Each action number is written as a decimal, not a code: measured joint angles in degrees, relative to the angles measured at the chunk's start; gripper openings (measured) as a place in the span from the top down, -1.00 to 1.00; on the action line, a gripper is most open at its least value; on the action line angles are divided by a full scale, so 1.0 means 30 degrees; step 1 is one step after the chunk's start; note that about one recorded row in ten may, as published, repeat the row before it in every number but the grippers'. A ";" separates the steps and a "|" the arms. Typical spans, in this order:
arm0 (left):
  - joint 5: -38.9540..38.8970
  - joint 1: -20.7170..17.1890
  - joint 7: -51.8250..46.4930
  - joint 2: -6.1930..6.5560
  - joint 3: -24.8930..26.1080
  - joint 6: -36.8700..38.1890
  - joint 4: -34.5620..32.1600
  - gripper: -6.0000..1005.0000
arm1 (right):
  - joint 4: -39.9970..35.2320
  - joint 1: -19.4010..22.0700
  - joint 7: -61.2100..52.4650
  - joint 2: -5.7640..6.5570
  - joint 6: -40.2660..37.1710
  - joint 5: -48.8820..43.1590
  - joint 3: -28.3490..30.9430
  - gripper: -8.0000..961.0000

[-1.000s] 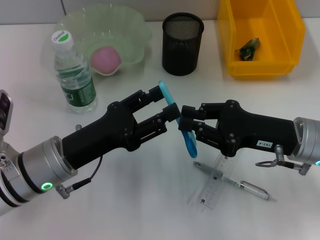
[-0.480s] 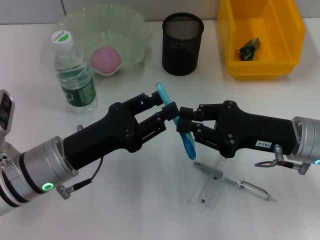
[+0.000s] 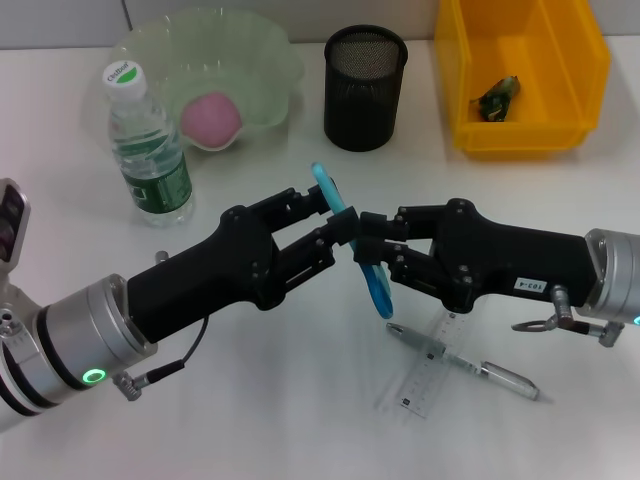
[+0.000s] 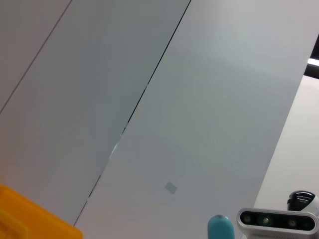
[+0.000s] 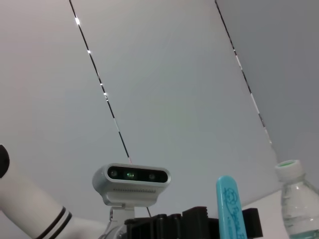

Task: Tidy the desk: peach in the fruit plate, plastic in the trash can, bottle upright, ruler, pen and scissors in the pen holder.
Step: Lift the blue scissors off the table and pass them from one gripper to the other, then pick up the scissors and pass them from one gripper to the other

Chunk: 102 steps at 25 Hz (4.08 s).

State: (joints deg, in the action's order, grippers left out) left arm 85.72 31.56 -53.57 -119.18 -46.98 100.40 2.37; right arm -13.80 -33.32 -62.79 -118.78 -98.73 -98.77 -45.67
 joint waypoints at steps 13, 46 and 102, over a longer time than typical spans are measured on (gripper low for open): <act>0.0173 0.0084 -0.0147 0.0001 -0.0044 0.0418 -0.0001 0.07 | -0.0011 -0.0085 -0.0023 0.0188 -0.0494 -0.0008 -0.0397 0.54; 0.0220 0.0172 -0.0139 -0.0002 -0.0369 0.0467 0.0417 0.56 | -0.0190 0.0071 -0.0108 0.0395 -0.1177 -0.0001 -0.0417 0.54; 0.0105 -0.0361 -0.4030 0.0000 0.3831 -0.1839 0.2214 0.56 | 0.3935 0.4734 1.3938 -0.0259 -0.0958 0.0031 0.3938 -0.35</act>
State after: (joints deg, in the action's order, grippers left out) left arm 86.04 30.48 -65.66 -119.18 -35.49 94.88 9.01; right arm -1.99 -19.11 -20.98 -119.55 -101.60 -98.68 -33.85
